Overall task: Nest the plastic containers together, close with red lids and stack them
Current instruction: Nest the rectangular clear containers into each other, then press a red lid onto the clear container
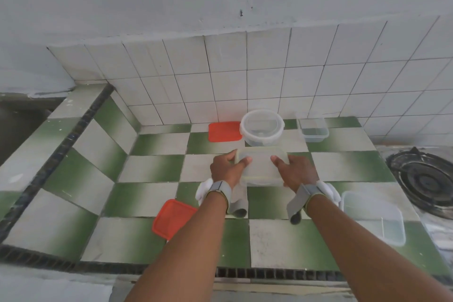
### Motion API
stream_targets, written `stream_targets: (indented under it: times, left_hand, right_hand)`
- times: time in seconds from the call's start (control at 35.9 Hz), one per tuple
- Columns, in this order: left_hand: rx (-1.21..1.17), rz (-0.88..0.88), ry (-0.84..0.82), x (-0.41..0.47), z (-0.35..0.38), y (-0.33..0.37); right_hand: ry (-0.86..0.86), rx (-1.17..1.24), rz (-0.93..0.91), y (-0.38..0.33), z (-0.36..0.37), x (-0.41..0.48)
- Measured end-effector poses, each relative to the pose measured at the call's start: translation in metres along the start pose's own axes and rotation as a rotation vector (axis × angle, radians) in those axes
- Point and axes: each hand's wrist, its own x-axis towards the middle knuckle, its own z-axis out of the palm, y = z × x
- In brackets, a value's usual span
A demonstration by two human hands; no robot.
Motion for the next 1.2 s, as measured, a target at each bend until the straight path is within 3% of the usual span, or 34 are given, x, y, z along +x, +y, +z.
stream_targets:
  times: [0.19,0.31,0.39,0.45,0.53,0.61,0.72,0.81,0.92,1.03,1.09,1.2]
  left_hand:
    - [0.01,0.005,-0.021,0.002,0.001,-0.002]
    - [0.046,0.01,-0.05,0.0,-0.002,0.002]
    - [0.081,0.079,-0.002,-0.013,-0.014,-0.001]
    - [0.095,0.113,0.063,-0.022,-0.03,-0.016]
    - [0.268,0.144,0.122,-0.03,-0.064,-0.039]
    - [0.516,0.018,0.178,-0.037,-0.103,-0.052]
    - [0.646,-0.259,0.146,-0.053,-0.14,-0.067]
    - [0.745,-0.225,-0.017,-0.063,-0.157,-0.083]
    - [0.803,-0.162,-0.034,-0.064,-0.164,-0.101]
    - [0.765,-0.105,-0.025,-0.076,-0.158,-0.1]
    - [0.769,-0.162,-0.034,-0.081,-0.152,-0.091]
    - [0.694,-0.211,-0.015,-0.08,-0.144,-0.092]
  right_hand:
    - [0.014,0.018,0.056,-0.004,0.0,-0.004]
    - [-0.074,0.06,0.042,-0.005,-0.008,-0.005]
    - [-0.144,0.149,0.076,-0.005,-0.02,-0.013]
    - [-0.072,0.066,0.024,-0.002,-0.031,-0.018]
    - [-0.005,0.005,-0.08,0.012,-0.063,-0.033]
    - [-0.017,0.009,-0.162,0.033,-0.094,-0.045]
    - [-0.01,-0.188,-0.23,0.069,-0.136,-0.06]
    - [-0.137,-0.449,-0.183,0.095,-0.158,-0.068]
    - [-0.342,-0.627,-0.06,0.115,-0.164,-0.079]
    - [-0.183,-0.589,-0.096,0.133,-0.153,-0.078]
    - [-0.109,-0.543,-0.13,0.134,-0.145,-0.076]
    - [-0.112,-0.532,-0.193,0.122,-0.119,-0.09]
